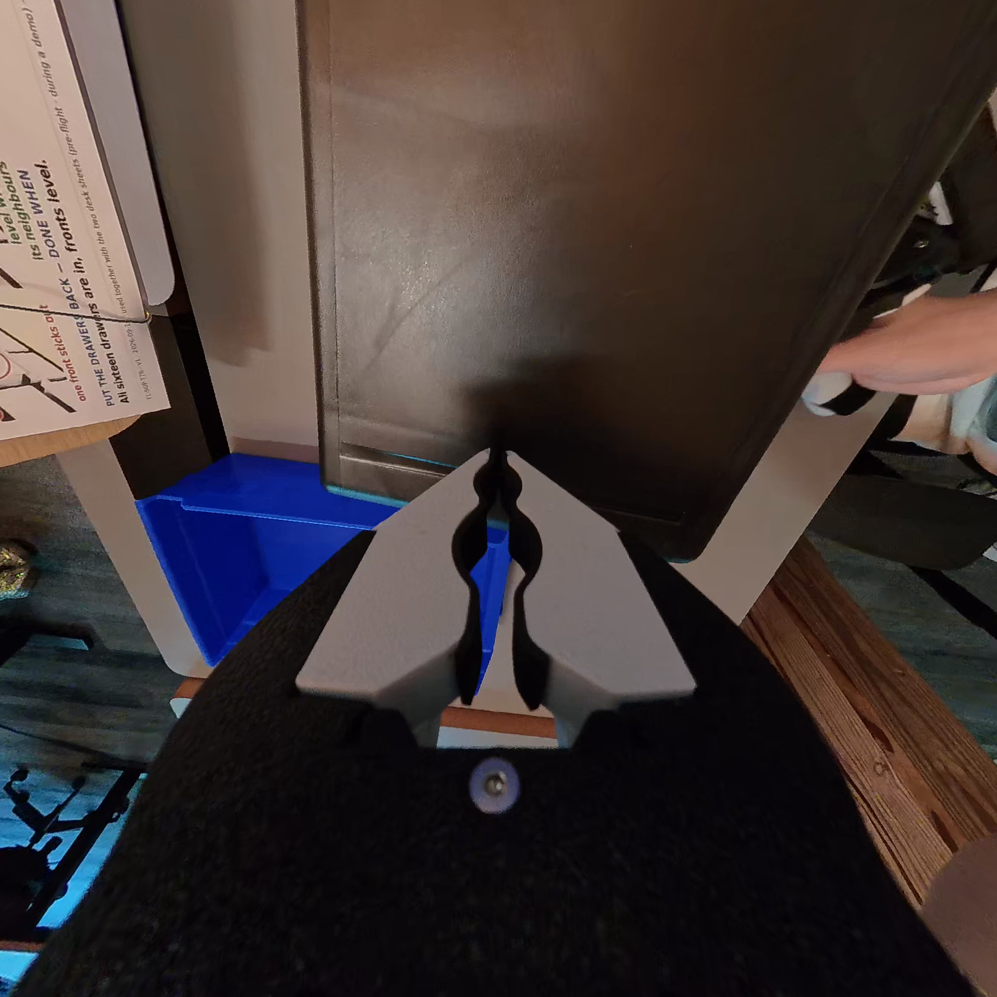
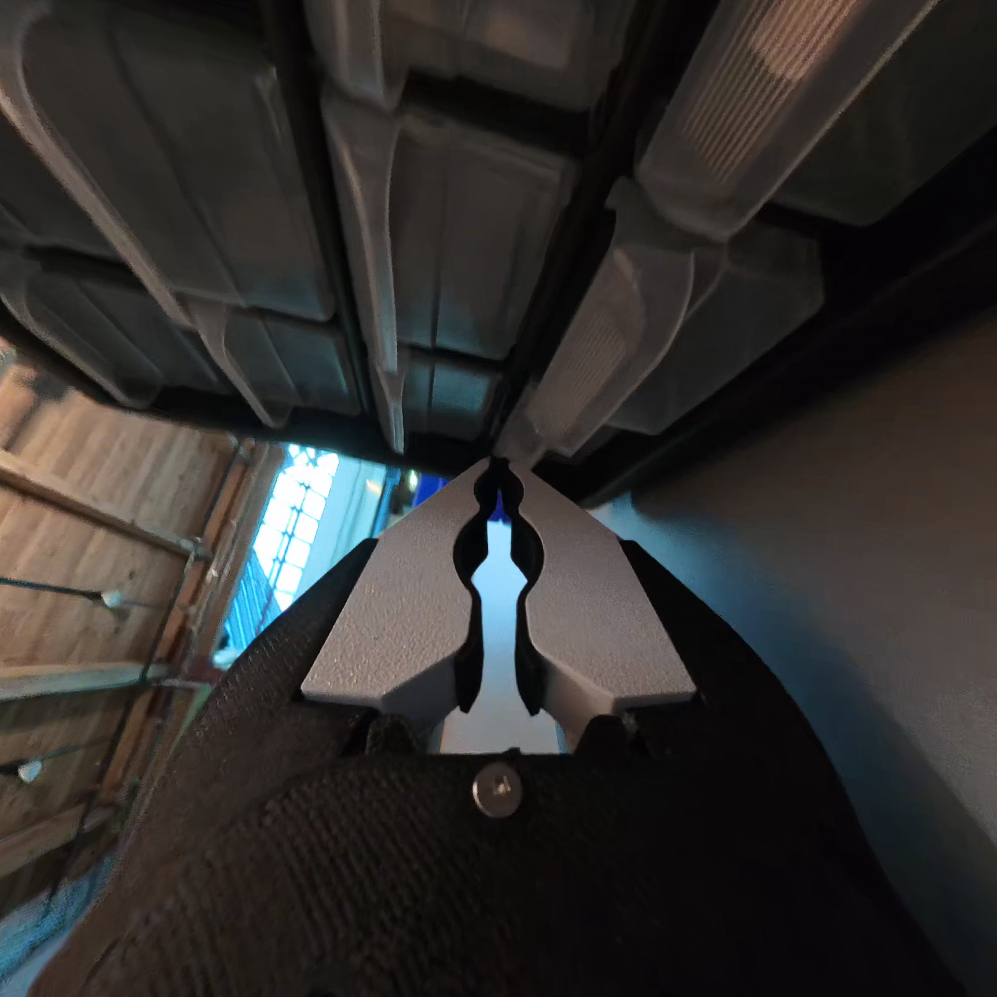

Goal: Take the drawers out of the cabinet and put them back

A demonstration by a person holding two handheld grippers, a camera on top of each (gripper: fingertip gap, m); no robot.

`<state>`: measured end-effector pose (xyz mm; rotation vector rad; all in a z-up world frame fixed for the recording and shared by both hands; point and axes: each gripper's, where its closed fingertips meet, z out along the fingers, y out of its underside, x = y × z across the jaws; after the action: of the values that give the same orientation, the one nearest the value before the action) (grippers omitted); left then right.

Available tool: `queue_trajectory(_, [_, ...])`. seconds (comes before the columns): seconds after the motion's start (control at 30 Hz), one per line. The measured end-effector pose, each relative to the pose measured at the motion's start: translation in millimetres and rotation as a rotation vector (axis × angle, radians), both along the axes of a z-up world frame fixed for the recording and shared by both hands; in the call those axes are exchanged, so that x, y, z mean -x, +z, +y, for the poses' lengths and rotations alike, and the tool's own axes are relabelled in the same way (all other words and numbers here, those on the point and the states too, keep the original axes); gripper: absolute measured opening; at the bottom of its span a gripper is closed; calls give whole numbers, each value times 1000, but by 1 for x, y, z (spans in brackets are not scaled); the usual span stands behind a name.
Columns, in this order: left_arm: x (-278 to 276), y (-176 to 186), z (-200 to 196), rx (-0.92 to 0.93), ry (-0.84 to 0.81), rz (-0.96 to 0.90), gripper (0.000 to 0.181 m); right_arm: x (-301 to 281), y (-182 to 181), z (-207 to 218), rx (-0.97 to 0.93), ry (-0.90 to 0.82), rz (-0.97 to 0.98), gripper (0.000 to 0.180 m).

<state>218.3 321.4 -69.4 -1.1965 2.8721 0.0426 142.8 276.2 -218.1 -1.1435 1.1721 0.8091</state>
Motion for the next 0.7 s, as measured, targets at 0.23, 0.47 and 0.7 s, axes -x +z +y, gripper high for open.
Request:
queue_trajectory(0.23, [0, 0, 0, 50, 4, -22, 0, -22, 10, -65, 41, -166, -60, 0])
queue_trajectory(0.47, [0, 0, 0, 5, -10, -15, 0, -45, 4, -48, 46, -100, -8, 0])
queue_trajectory(0.7, [0, 0, 0, -64, -21, 24, 0, -45, 4, -91, 113, -216, -65, 0])
